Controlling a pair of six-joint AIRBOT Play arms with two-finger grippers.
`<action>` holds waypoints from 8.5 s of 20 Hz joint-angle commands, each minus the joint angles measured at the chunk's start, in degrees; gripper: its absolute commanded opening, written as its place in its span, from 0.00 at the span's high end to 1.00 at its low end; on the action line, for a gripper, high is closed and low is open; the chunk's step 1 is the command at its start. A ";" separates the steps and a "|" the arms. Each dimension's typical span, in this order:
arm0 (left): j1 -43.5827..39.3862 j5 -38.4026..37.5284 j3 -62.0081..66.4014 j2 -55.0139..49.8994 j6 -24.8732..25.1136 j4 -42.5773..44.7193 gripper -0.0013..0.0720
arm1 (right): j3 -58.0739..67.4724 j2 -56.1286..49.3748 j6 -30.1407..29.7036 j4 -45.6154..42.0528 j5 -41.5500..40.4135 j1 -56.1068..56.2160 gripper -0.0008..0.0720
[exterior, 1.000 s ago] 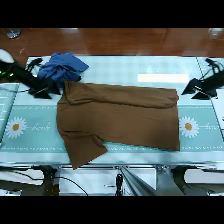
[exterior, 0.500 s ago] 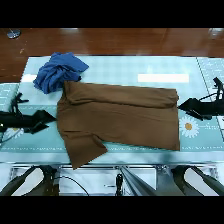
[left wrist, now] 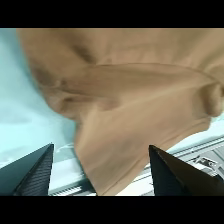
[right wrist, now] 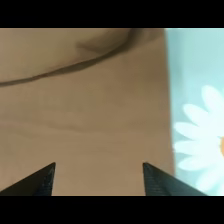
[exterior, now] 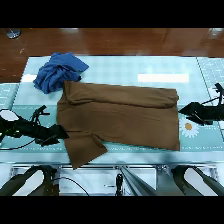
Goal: Fold the shirts.
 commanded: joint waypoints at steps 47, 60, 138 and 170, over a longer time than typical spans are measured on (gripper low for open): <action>-4.11 7.34 23.12 -5.88 6.62 -11.80 0.93 | 10.62 -8.07 6.19 -7.65 5.44 10.05 0.95; -7.82 10.84 50.01 -38.25 0.96 -14.29 0.92 | 27.52 -29.88 3.98 7.08 -6.49 10.10 0.95; -8.37 9.79 32.76 18.49 3.65 -10.14 0.93 | 50.60 -41.16 14.25 5.70 -17.33 62.03 0.95; -8.39 17.33 20.72 17.27 3.52 -10.36 0.92 | -15.65 2.49 23.50 9.68 -33.44 39.60 0.14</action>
